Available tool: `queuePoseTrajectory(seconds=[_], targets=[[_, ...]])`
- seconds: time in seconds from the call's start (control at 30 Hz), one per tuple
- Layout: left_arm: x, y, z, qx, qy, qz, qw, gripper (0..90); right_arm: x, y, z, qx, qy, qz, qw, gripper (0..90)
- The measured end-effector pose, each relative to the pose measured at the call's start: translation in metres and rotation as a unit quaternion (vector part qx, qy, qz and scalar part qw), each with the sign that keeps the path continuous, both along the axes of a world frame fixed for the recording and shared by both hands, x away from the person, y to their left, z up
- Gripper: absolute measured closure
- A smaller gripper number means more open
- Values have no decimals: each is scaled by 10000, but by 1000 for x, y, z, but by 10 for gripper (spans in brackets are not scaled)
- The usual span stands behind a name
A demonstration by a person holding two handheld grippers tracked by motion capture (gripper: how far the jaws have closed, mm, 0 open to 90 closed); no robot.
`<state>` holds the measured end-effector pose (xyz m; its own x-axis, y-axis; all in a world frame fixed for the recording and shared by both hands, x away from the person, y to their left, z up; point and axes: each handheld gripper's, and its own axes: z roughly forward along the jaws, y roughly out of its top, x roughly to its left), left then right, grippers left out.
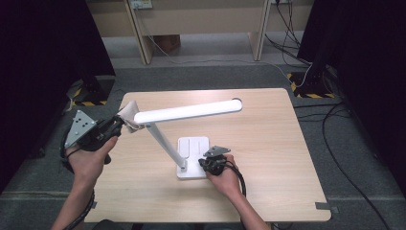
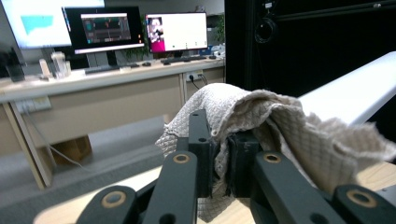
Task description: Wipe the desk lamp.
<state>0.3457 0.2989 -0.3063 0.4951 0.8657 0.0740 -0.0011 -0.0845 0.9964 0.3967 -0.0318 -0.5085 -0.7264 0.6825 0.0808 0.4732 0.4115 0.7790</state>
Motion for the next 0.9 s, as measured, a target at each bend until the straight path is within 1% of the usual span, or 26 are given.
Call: queuePoseTrajectory(seconds=[0.13, 0.27, 0.33, 0.43, 0.57, 0.6, 0.67, 0.73, 0.9], targets=[[-1, -4, 6, 134, -114, -2, 9998, 826, 0, 0, 0, -10, 0, -2, 10000, 900], [-3, -6, 11, 328, -232, -1, 9992, 826, 0, 0, 0, -11, -5, -2, 10000, 900], [-5, -7, 14, 382, -283, 3, 9989, 825, 0, 0, 0, -9, 0, -6, 10000, 899], [-7, -8, 19, 562, -388, 41, 9977, 825, 0, 0, 0, -28, -6, 2, 10000, 900], [-10, -11, 22, 700, -437, 28, 9966, 824, 0, 0, 0, -39, -23, 8, 10000, 900], [-9, -13, 22, 696, -428, 5, 9967, 824, -1, 0, 0, -44, -27, 9, 10000, 899], [-10, -15, 23, 805, -471, 23, 9956, 823, -1, 0, 0, -49, -25, 10, 10000, 900], [-11, -18, 25, 822, -509, 6, 9953, 822, 0, 0, 0, -35, -22, 10, 10000, 899], [-11, -25, 26, 974, -565, 25, 9936, 822, -1, 0, 0, -30, -22, 5, 10000, 900]])
